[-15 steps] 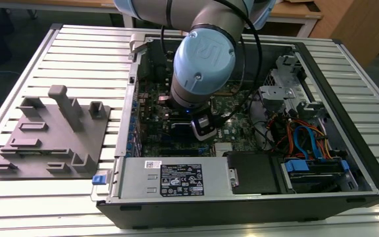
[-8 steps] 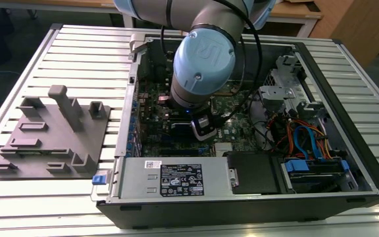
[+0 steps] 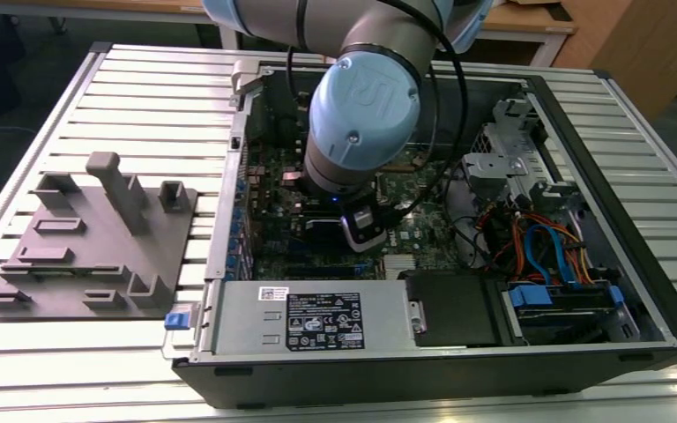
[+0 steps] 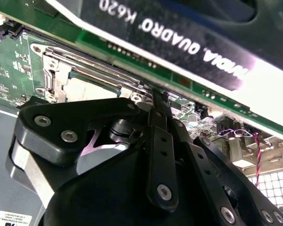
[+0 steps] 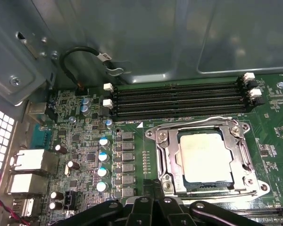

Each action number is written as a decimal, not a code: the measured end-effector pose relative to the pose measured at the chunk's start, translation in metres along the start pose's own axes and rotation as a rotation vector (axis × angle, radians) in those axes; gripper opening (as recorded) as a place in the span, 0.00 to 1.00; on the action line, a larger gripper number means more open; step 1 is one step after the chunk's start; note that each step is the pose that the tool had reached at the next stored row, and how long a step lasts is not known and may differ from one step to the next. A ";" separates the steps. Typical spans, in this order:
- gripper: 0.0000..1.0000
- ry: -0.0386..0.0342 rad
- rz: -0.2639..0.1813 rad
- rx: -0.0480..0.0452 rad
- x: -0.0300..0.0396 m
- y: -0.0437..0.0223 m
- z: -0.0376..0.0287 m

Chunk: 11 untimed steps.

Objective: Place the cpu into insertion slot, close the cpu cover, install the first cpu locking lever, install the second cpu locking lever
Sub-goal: 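Install the second cpu locking lever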

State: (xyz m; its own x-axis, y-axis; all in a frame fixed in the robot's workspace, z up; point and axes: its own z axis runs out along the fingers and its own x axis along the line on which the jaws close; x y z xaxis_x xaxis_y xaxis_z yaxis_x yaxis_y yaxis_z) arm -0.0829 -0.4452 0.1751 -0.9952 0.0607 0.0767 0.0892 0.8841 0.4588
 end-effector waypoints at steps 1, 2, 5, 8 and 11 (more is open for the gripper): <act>0.10 -0.0001 0.000 0.0008 0.0000 -0.0003 -0.0002; 0.10 -0.0001 0.000 0.0017 0.0000 -0.0007 -0.0004; 0.10 -0.0003 0.000 0.0046 -0.0001 -0.0017 -0.0010; 0.10 -0.0004 0.000 0.0061 0.0000 -0.0021 -0.0012; 0.10 -0.0006 0.000 0.0071 0.0001 -0.0021 -0.0019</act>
State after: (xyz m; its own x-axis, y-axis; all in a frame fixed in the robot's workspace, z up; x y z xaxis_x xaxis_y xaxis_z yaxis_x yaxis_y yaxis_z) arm -0.0831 -0.4479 0.1758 -0.9952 0.0611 0.0763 0.0891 0.8873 0.4524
